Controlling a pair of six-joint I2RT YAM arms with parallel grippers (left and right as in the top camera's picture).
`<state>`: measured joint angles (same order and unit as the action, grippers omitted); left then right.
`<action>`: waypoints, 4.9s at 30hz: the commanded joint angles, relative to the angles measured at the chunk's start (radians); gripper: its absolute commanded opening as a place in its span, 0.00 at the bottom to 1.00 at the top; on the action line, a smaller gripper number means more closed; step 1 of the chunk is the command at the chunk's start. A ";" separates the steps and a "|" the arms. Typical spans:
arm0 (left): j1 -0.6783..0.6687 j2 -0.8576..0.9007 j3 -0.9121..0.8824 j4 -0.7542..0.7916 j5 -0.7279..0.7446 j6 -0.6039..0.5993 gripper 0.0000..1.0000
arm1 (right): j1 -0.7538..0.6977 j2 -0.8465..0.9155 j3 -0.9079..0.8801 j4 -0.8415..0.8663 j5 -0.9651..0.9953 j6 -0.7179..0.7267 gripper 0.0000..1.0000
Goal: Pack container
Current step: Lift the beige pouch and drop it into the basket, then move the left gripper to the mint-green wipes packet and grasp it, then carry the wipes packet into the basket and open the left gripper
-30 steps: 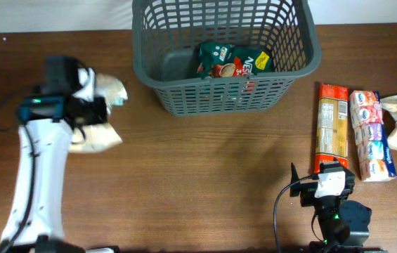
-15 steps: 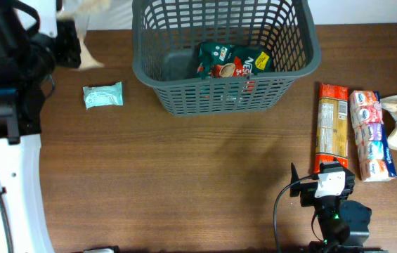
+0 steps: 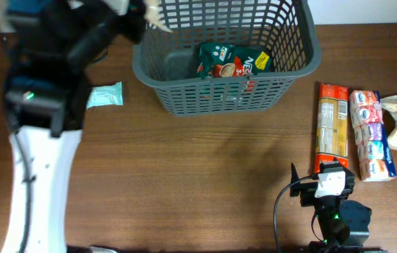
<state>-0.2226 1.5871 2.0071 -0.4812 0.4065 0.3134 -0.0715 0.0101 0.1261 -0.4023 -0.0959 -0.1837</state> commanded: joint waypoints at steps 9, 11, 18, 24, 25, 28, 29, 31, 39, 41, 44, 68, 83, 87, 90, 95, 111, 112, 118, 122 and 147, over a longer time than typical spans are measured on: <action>-0.079 0.370 0.004 0.002 0.017 0.015 0.02 | -0.008 -0.006 -0.008 0.002 -0.005 0.008 0.99; -0.079 0.413 0.004 -0.001 0.016 0.010 0.02 | -0.008 -0.006 -0.008 0.002 -0.005 0.008 0.99; -0.079 0.519 0.004 -0.020 -0.023 0.010 0.02 | -0.008 -0.006 -0.008 0.002 -0.005 0.008 0.99; -0.078 0.550 0.004 -0.087 -0.125 0.010 0.07 | -0.008 -0.006 -0.008 0.002 -0.005 0.008 0.99; -0.078 0.550 0.004 -0.093 -0.154 0.005 0.10 | -0.008 -0.006 -0.008 0.002 -0.005 0.008 0.99; -0.077 0.550 0.004 -0.100 -0.247 -0.040 0.30 | -0.008 -0.006 -0.008 0.002 -0.005 0.008 0.99; -0.076 0.549 0.004 -0.107 -0.264 -0.040 0.33 | -0.008 -0.006 -0.008 0.002 -0.005 0.008 0.99; -0.074 0.548 0.008 -0.128 -0.281 -0.040 0.36 | -0.008 -0.006 -0.008 0.002 -0.005 0.008 0.99; -0.069 0.510 0.163 -0.259 -0.280 -0.039 0.38 | -0.008 -0.006 -0.008 0.002 -0.005 0.008 0.99; -0.069 0.463 0.278 -0.327 -0.282 -0.039 0.38 | -0.008 -0.006 -0.008 0.002 -0.005 0.008 0.99; -0.069 0.401 0.389 -0.399 -0.332 -0.039 0.39 | -0.008 -0.006 -0.008 0.002 -0.005 0.008 0.99; 0.378 0.291 0.014 -0.813 -0.409 -0.250 0.56 | -0.008 -0.006 -0.008 0.002 -0.005 0.008 0.99; 0.388 0.558 -0.187 -0.475 -0.321 -0.972 0.43 | -0.008 -0.006 -0.008 0.002 -0.005 0.008 0.99; 0.388 0.564 -0.187 -0.410 -0.325 -1.164 0.51 | -0.008 -0.006 -0.008 0.002 -0.005 0.008 0.99; 0.388 0.564 -0.187 -0.330 -0.326 -1.308 0.65 | -0.008 -0.007 -0.008 0.002 -0.005 0.008 0.99; 0.386 0.566 -0.187 -0.297 -0.359 -1.543 0.87 | -0.008 -0.006 -0.008 0.002 -0.005 0.008 0.99; 0.362 0.645 -0.189 -0.322 -0.433 -1.757 1.00 | -0.008 -0.006 -0.008 0.002 -0.005 0.008 0.99; 0.362 0.650 -0.189 -0.322 -0.433 -1.757 1.00 | -0.008 -0.006 -0.008 0.002 -0.005 0.008 0.99; 0.362 0.708 -0.189 -0.342 -0.426 -1.756 0.96 | -0.008 -0.006 -0.008 0.002 -0.005 0.008 0.99; 0.362 0.709 -0.189 -0.334 -0.441 -1.757 0.81 | -0.008 -0.006 -0.008 0.002 -0.005 0.008 0.99; 0.363 0.720 -0.190 -0.401 -0.507 -1.696 0.02 | -0.008 -0.006 -0.008 0.002 -0.005 0.008 0.99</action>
<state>0.1375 2.2883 1.8175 -0.8783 -0.0937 -1.4254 -0.0715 0.0101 0.1261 -0.4023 -0.0959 -0.1833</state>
